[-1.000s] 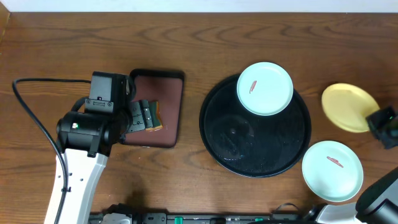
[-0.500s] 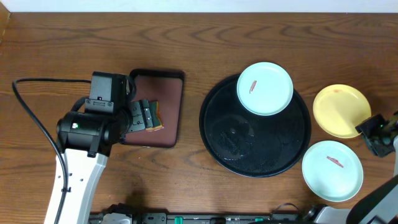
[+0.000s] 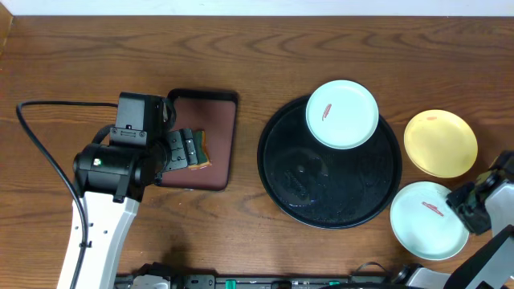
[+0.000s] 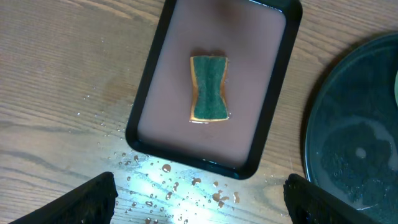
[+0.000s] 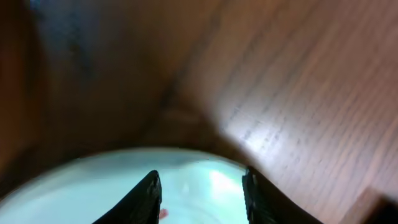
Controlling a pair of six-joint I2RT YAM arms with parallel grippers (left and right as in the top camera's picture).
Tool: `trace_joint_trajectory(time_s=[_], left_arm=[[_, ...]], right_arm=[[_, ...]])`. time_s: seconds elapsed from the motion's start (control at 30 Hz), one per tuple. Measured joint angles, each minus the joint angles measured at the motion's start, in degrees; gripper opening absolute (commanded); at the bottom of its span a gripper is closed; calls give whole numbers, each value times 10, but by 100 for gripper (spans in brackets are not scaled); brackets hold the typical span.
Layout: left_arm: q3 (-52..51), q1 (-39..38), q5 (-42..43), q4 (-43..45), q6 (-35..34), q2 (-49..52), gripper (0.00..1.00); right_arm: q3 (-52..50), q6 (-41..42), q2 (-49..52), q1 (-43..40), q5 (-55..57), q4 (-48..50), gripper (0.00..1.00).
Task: Clean dirty plates on tray and stack at the side
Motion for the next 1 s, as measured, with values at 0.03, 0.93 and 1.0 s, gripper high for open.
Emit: trace_joint_trajectory(time_s=[0.03,0.93,1.0], left_arm=[[0,0,0,0,0,0,87],[0,0,0,0,0,0,87],[0,0,0,0,0,0,87]], right_arm=[[-4,-1,0,0,2,10,40],[23,-51,-50,99,-229,-57,38],[23,-29,-50,111,-191,-27,36]])
